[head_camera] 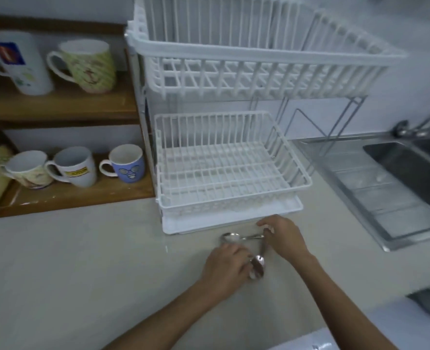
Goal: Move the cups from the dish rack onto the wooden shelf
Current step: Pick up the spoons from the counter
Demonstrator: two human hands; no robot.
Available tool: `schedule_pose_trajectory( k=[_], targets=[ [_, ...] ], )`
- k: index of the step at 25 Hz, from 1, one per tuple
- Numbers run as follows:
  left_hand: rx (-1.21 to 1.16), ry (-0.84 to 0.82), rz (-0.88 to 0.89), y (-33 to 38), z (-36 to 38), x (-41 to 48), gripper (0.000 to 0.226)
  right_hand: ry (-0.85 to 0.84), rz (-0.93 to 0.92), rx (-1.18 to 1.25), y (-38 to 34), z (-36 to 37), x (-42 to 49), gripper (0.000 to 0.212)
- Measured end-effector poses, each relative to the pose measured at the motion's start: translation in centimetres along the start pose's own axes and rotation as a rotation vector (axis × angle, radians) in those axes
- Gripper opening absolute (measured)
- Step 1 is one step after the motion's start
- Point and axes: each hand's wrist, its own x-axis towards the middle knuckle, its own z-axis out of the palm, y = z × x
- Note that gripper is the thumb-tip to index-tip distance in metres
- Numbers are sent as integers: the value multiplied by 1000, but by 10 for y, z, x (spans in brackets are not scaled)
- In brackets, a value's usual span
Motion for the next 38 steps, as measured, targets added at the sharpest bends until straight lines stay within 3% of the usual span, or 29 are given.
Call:
schedule_pose_trajectory(
  k=[4,7,10,12,13,16,20,25,27,30,32,35,38],
  targets=[
    [196,-183,-165,27,34,41,46,-139,-76,-63,21,-15,19,26],
    [295,-166,-80,25,32,43,30,-237,-149,-183,19,-10,25,28],
    [353,-29,39,5,25,34,5,-222,-172,-192,13,2,24,23],
    [343,-20,40,-10,15,21,16,-209,-205,-164,8,13,22,9],
    [315,-31,20,-14,10,17,10,-231,-185,-126,8,14,21,5],
    [247,-2,-109,-21,5,-6,13,-379,-157,-76,3,11,21,9],
    [263,-25,-359,-27,7,-37,21,-640,-243,-237,-7,-3,26,10],
    [145,-91,-632,-29,-15,-42,26,-915,-164,64,-31,-33,29,19],
    [31,-231,-647,-31,-32,-38,24,-947,-219,190,-44,-52,32,18],
    [-206,-458,-547,-27,-72,-20,10,-797,-314,507,-65,-80,39,18],
    [-515,-455,-555,-24,-103,0,10,-591,-325,705,-76,-94,48,16],
    [-834,-249,-624,-29,-146,36,7,-325,-246,906,-87,-103,72,11],
    [-1010,71,-737,-46,-164,73,7,-163,-102,915,-95,-94,97,8]
  ],
)
